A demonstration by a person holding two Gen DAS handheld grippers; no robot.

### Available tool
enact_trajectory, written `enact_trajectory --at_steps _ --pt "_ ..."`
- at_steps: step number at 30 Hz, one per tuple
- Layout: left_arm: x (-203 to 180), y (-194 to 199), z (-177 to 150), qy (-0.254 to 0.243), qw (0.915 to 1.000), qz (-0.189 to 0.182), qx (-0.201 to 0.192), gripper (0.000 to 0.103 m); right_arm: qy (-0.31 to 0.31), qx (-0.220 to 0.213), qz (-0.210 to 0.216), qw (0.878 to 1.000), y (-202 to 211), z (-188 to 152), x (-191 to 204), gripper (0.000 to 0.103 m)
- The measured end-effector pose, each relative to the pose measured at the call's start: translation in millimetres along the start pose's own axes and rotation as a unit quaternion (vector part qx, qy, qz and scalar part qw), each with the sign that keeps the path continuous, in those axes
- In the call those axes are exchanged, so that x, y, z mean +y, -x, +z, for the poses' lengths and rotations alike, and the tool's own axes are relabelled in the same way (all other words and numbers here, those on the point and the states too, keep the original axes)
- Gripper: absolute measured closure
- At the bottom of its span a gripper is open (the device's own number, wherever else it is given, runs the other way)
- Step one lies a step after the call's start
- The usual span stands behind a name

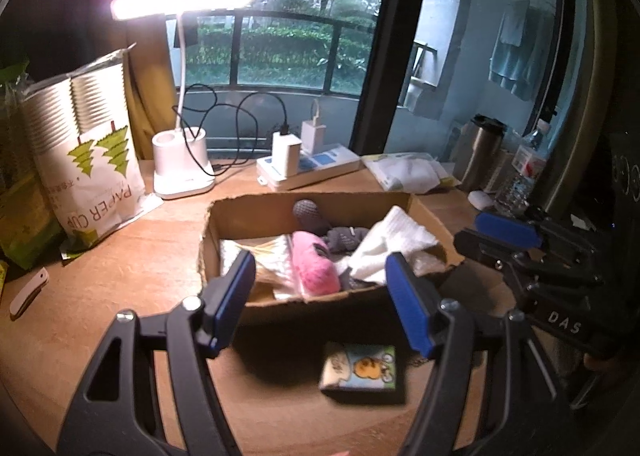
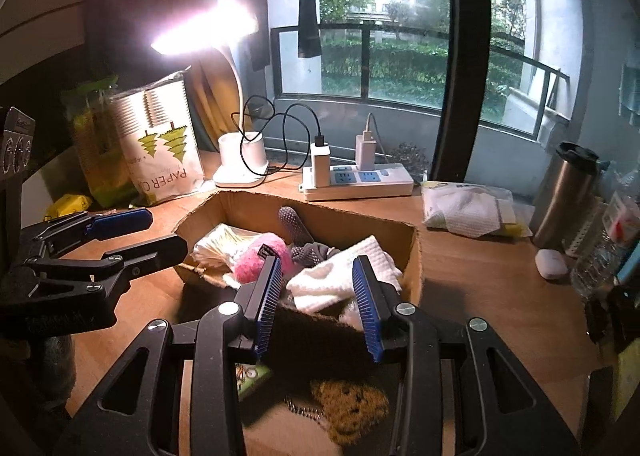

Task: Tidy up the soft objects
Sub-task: 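Grasp the cartoon tissue packet with the left gripper while the right gripper grasps the brown sponge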

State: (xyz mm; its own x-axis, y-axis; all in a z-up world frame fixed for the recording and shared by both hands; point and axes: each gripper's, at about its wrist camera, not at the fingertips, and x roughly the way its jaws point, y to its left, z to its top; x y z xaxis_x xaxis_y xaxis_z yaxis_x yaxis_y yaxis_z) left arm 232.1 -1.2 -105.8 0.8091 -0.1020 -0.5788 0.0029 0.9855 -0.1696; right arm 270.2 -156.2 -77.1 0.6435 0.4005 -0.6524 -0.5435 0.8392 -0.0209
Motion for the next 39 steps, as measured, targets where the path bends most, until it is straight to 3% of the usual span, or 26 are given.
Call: enact_trajectory --at_steps 4,7,14,17,34,39 --pt "-8.5 7.9 -5.1 -0.003 1.0000 -0.003 -0.002 0.034 -0.003 -0.002 -0.007 1.000 14.2 -9.3 -4.2 0.063" --pt "-13.7 10.4 -10.7 -0.003 1.0000 -0.006 0.000 0.034 -0.005 -0.001 -0.013 1.000 19.9 -15.7 -7.6 0.055" --pt "-24.0 6.2 -29.9 0.000 0.9998 -0.013 0.013 0.033 -0.021 0.013 -0.023 0.999 27.9 -39.9 -19.2 0.054" --pt "-27.6 1.3 -40.9 0.007 0.9996 -0.017 0.023 0.023 -0.024 0.023 -0.024 0.999 27.3 -52.4 -22.9 0.053" --pt "-34.6 -43.6 -76.6 -0.007 0.9954 0.004 0.096 0.021 -0.062 0.066 -0.006 0.996 -7.6 -91.5 -39.5 0.052" --pt "-31.2 -58.4 -78.4 -0.007 0.9935 0.010 0.113 0.021 -0.063 0.076 0.003 0.995 -22.2 -90.2 -41.6 0.045"
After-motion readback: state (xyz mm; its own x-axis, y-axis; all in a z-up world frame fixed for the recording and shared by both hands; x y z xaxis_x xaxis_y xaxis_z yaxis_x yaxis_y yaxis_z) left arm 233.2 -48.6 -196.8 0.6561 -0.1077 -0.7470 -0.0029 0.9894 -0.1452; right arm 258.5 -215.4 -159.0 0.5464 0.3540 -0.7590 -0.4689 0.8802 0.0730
